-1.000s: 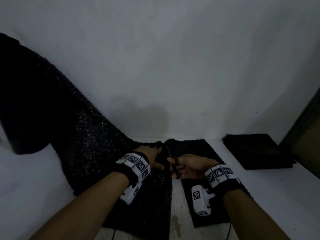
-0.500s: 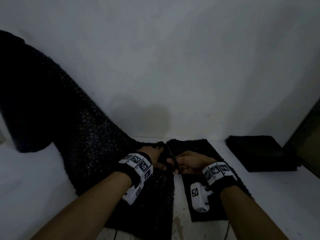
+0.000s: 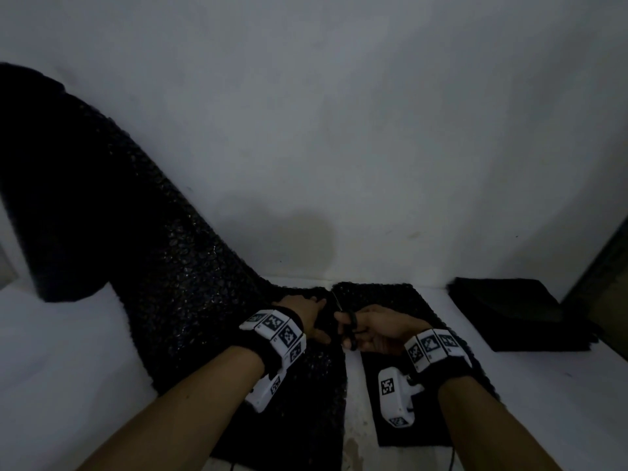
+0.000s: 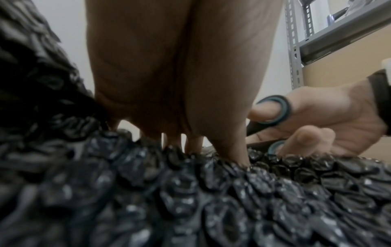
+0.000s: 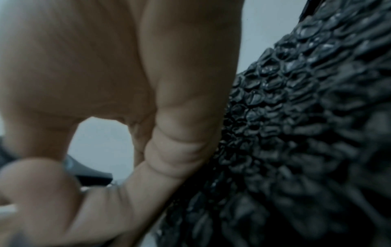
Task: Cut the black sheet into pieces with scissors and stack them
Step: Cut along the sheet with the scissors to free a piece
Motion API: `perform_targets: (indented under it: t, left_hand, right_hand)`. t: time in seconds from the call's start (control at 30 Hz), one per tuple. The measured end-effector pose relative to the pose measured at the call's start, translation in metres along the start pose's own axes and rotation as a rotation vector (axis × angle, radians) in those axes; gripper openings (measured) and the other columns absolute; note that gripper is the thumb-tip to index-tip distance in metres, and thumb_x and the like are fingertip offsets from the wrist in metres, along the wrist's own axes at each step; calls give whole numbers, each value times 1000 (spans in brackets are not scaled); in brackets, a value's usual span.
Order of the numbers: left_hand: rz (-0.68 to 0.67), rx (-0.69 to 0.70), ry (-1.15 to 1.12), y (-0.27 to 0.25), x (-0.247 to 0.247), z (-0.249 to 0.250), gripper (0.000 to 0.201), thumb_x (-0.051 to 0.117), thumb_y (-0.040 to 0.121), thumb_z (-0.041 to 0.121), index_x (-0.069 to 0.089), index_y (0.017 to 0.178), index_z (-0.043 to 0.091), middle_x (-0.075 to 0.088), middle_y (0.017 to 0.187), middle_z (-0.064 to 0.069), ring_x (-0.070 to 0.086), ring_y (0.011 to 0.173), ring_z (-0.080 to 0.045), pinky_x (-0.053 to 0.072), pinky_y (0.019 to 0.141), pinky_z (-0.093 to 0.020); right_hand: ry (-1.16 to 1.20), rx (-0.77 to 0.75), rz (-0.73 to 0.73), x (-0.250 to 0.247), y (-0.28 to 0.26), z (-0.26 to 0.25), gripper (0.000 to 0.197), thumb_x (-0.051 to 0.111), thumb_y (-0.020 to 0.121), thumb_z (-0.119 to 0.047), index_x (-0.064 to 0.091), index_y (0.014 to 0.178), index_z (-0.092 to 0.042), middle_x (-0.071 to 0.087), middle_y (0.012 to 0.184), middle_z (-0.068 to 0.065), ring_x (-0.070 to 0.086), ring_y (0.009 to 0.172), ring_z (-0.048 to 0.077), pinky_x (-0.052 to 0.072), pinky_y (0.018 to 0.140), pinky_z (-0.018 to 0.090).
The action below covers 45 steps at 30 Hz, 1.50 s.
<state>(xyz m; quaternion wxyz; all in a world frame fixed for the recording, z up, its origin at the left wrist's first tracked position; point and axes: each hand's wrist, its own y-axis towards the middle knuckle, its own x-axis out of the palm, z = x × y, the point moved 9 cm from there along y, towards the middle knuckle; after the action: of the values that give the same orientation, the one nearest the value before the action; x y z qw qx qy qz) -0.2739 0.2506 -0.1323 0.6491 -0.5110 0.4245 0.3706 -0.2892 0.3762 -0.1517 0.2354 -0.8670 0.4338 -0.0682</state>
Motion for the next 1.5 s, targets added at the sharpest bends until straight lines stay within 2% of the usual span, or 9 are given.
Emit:
perform_targets:
  t: [0.2, 0.37, 0.53, 0.6, 0.77, 0.9, 1.1, 1.27, 1.5]
  left_hand:
    - [4, 14, -1, 1, 0, 1, 95, 57, 92, 59, 7, 159, 15, 21, 163, -12, 35, 142, -31, 36, 113, -41]
    - [26, 29, 15, 3, 0, 1, 94, 56, 92, 61, 10, 159, 13, 22, 163, -12, 38, 139, -32, 39, 110, -39]
    - [23, 30, 30, 4, 1, 1, 94, 56, 92, 61, 10, 159, 14, 19, 164, -12, 36, 141, -32, 38, 112, -41]
    - [26, 33, 30, 5, 1, 1, 94, 56, 92, 61, 10, 159, 14, 19, 164, -11, 35, 142, -32, 37, 113, -40]
    - [29, 23, 13, 6, 2, -1, 91, 57, 91, 61, 17, 157, 12, 28, 160, -13, 39, 138, -32, 39, 110, -39]
    - [13, -5, -7, 9, 4, -4, 88, 58, 89, 64, 27, 154, 12, 37, 155, -12, 46, 132, -31, 43, 107, -40]
    - [15, -9, 0, 5, 2, -2, 88, 57, 91, 63, 24, 156, 14, 33, 158, -11, 41, 136, -31, 40, 109, -38]
    - [30, 1, 5, 1, 1, 0, 90, 55, 93, 61, 15, 159, 15, 23, 162, -12, 35, 141, -31, 35, 113, -38]
    - [31, 13, 7, -1, 0, 1, 92, 53, 94, 60, 8, 159, 15, 17, 164, -12, 33, 143, -31, 34, 113, -35]
  right_hand:
    - [12, -10, 50, -3, 10, -5, 45, 81, 65, -39, 70, 86, -1, 69, 84, 16, 68, 73, 23, 45, 101, 43]
    - [6, -3, 65, -6, 16, -8, 45, 84, 66, -38, 70, 89, -2, 68, 83, 16, 65, 71, 22, 45, 90, 39]
    - [14, -26, 56, -7, 14, -12, 33, 81, 77, -31, 70, 88, -2, 66, 75, 10, 62, 67, 18, 49, 82, 33]
    - [12, -44, 69, -9, 15, -11, 39, 83, 72, -31, 73, 92, 0, 66, 75, 10, 62, 66, 15, 50, 78, 30]
    - [106, -106, 88, -9, 11, -11, 42, 81, 71, -32, 74, 96, 2, 66, 81, 14, 61, 69, 16, 40, 87, 37]
    - [221, -163, 31, -3, 3, -19, 39, 76, 79, -32, 71, 98, 2, 67, 80, 11, 62, 69, 15, 46, 77, 27]
    - [225, -150, 46, -1, -6, -19, 40, 75, 76, -38, 69, 97, -4, 67, 77, 8, 63, 68, 13, 49, 65, 22]
    - [173, -59, 39, -4, -8, -1, 45, 76, 75, -49, 71, 91, -7, 67, 81, 10, 65, 71, 17, 48, 70, 27]
    - [123, -48, 46, -10, -2, -1, 46, 76, 77, -46, 70, 95, -4, 66, 81, 9, 65, 67, 16, 49, 59, 23]
